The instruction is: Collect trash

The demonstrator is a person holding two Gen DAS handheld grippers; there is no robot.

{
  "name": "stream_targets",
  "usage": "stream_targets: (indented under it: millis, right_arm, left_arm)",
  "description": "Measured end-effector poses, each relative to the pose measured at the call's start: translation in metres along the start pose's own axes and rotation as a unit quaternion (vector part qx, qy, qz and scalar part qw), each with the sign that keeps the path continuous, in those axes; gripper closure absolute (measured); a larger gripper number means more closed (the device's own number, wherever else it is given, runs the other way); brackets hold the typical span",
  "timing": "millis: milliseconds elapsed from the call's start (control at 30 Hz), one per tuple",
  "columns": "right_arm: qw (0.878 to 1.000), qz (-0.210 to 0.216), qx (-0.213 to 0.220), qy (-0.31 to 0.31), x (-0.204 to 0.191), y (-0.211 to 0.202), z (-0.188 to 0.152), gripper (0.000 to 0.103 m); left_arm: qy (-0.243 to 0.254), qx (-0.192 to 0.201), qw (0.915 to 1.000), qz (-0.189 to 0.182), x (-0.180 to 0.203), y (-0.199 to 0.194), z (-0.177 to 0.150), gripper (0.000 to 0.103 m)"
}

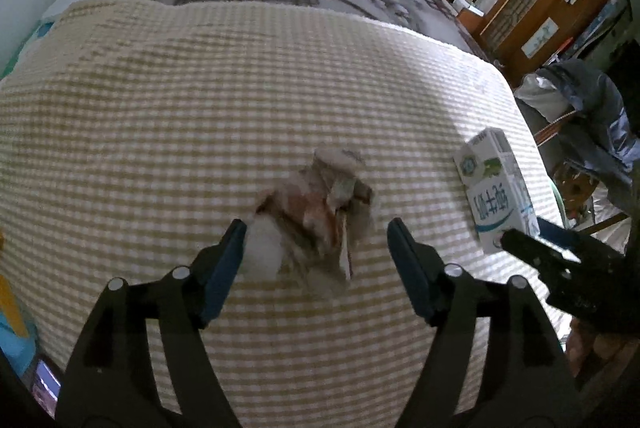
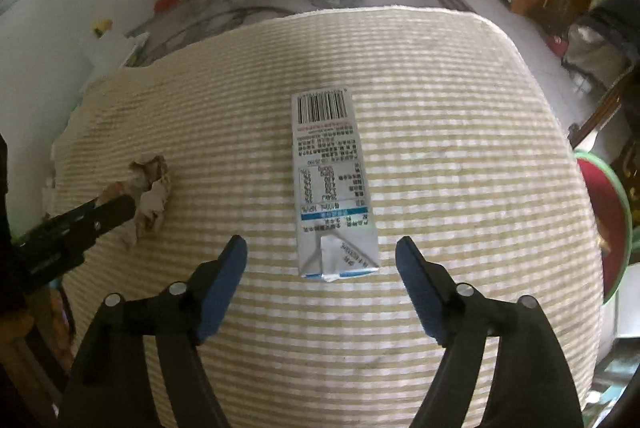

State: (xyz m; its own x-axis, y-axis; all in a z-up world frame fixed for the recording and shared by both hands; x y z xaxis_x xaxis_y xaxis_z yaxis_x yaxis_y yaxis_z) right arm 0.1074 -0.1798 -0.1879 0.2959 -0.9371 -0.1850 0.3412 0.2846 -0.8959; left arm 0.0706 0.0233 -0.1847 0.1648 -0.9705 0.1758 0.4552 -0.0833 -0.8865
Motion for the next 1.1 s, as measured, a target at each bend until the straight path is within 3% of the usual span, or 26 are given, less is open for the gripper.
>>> stream_targets:
  millis: [333,467,533,600,667,767,1100]
  right_arm:
    - [0.999,0.013,0.003,0.031,0.004,0.011,0.012,0.028]
    - [1.0,0.003,-0.004,0.03,0.006,0.017,0.007,0.03]
    - [0.999,0.011,-0.008,0.041,0.01,0.018,0.005,0.047]
    - [0.999,0.017,-0.009,0.046,0.013,0.017,0.002,0.058]
    - [0.999,0.018,-0.001,0.05,0.016,0.011,0.0,0.061]
    - [0.998,0.021,0.018,0.051,0.019,-0.003,-0.004,0.063]
    - [0.995,0.03,0.074,0.067,0.032,-0.06,-0.012,0.065]
  left_arm:
    - [0.013,-0.008,0.9998,-0.008,0.011,0.003,-0.011,0.034]
    - [0.01,-0.025,0.9996,-0.005,0.01,0.011,-0.017,0.05]
    - [0.006,-0.031,0.9995,-0.005,0.009,0.013,-0.019,0.061]
    - [0.002,-0.031,0.9995,-0.009,0.01,0.013,-0.019,0.07]
    - [0.003,-0.027,0.9996,-0.012,0.013,0.009,-0.019,0.078]
    - [0.01,-0.011,0.9997,-0.018,0.021,-0.004,-0.015,0.083]
    - [0.036,0.051,0.997,-0.047,0.055,-0.047,0.011,0.087]
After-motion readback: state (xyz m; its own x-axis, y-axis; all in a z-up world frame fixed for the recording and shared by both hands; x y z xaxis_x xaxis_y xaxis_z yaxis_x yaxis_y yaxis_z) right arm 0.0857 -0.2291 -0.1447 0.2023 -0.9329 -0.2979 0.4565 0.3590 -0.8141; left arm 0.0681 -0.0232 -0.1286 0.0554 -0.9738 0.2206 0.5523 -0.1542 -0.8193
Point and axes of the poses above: each gripper's, at about its wrist camera, not at the fingertips, and y roughly the way its jaws point, x to its right, z to its top, the point moved 4 cm from there along y, roughly the way its jaws point, and after that the axes turned 4 degrees about z, right-handed, at the moved point
